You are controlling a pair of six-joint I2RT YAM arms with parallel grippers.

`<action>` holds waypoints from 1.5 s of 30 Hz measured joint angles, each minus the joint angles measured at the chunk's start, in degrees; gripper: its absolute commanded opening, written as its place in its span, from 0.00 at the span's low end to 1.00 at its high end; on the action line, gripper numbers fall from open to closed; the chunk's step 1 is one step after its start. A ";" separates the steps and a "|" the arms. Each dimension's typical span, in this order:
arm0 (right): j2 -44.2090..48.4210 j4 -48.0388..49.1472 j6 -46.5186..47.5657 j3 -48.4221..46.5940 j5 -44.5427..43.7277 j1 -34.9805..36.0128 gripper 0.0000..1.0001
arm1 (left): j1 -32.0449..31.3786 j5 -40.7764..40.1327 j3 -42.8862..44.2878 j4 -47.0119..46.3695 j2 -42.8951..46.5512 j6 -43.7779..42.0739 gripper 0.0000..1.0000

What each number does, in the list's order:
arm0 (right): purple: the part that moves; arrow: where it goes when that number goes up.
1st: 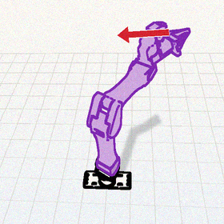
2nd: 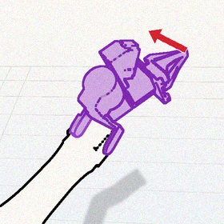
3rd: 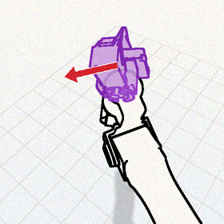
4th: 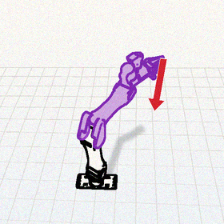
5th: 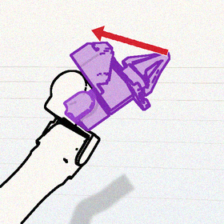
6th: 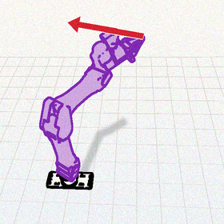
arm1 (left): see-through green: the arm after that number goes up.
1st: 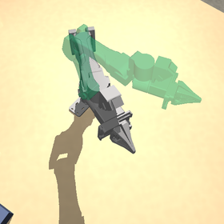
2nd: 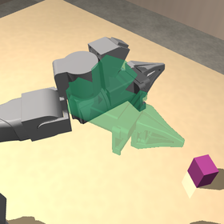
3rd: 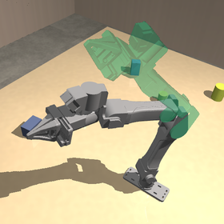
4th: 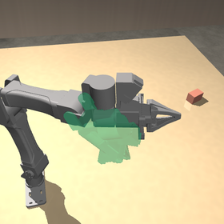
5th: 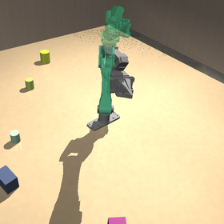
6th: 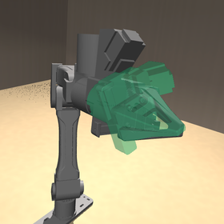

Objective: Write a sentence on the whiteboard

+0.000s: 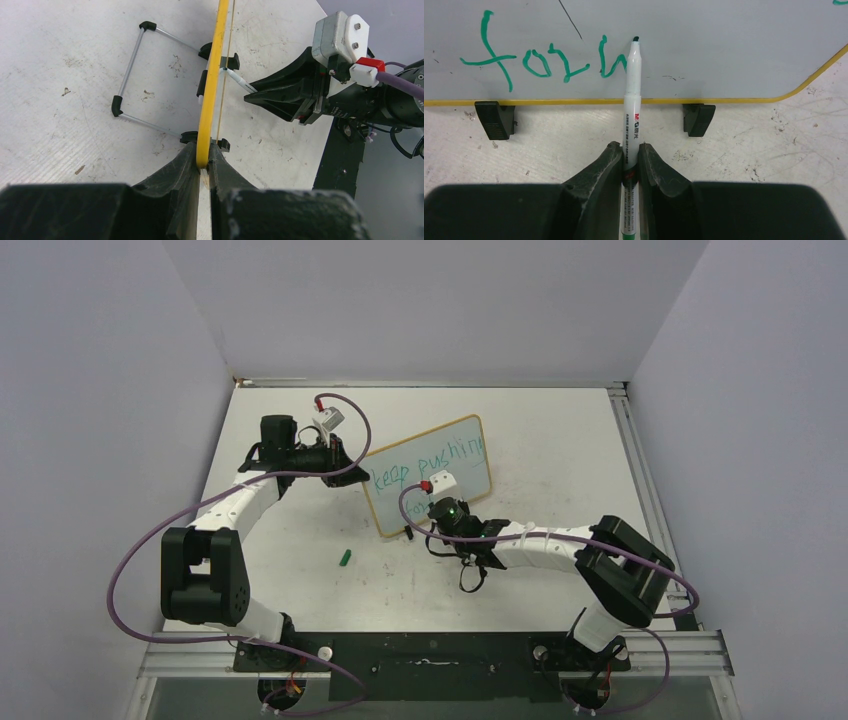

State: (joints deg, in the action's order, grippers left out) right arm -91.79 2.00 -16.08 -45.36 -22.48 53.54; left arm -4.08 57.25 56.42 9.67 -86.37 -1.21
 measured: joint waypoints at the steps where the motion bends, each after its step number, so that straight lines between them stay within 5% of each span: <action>1: 0.00 0.00 0.17 -0.09 -0.07 0.00 0.05 | 0.00 0.00 0.00 0.00 -0.02 0.00 0.00; 16: 5.27 1.81 0.42 2.75 -1.09 -0.22 0.05 | 0.00 0.02 0.00 0.00 0.02 0.00 0.00; 45: 0.02 1.79 2.99 2.08 0.90 -2.62 0.05 | -0.02 0.00 0.00 0.02 0.09 0.02 0.00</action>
State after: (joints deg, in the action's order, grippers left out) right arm -91.77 3.79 -13.08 -43.29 -21.58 50.92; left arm -4.10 57.25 56.42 9.69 -86.28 -1.19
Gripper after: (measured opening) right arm 0.151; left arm 0.082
